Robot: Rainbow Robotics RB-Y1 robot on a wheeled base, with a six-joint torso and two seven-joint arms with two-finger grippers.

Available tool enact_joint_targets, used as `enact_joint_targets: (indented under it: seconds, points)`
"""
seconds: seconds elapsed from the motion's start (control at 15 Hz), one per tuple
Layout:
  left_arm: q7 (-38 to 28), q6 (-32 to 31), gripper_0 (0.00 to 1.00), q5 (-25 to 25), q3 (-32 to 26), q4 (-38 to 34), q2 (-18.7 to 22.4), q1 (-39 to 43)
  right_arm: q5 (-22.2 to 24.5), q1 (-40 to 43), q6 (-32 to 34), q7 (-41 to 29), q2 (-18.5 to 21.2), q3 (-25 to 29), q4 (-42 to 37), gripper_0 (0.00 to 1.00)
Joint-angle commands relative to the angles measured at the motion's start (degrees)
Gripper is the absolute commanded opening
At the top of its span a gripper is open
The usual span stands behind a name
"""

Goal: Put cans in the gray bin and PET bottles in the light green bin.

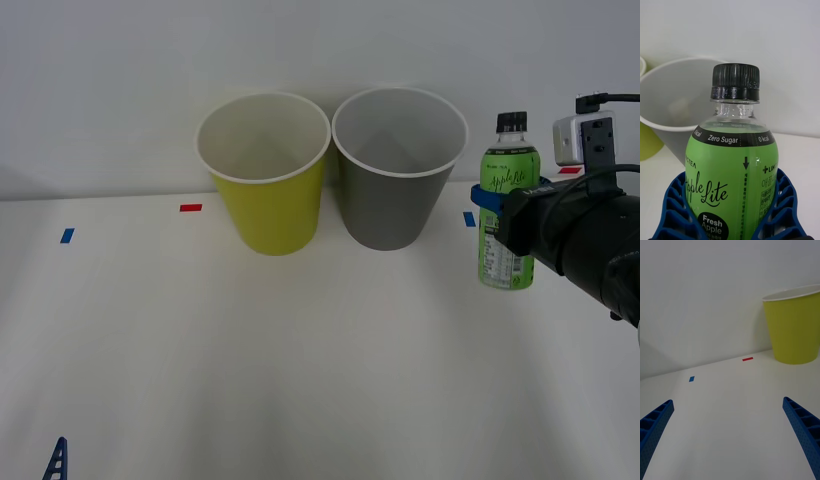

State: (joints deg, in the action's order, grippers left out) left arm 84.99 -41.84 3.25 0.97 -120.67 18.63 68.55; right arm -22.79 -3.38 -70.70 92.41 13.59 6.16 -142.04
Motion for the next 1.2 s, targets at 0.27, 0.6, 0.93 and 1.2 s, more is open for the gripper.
enact_joint_targets:
  seconds: [0.27,0.6,0.93,1.2]
  points:
    - [0.0,0.0,1.00,0.0,0.0,0.0,0.0,0.0,0.2,-2.7,8.1,0.1,-3.8,-2.9,0.4,0.00]
    - [0.0,0.0,1.00,0.0,0.0,0.0,0.0,0.0,0.1,-3.6,15.9,0.1,-5.2,-7.6,-0.5,0.00]
    - [0.0,0.0,1.00,0.0,0.0,0.0,0.0,0.0,0.8,-9.8,17.0,-0.2,-6.6,-11.4,0.6,0.00]
    - [0.0,0.0,1.00,0.0,0.0,0.0,0.0,0.0,0.6,-14.1,17.0,0.1,-6.5,-14.4,2.5,0.00]
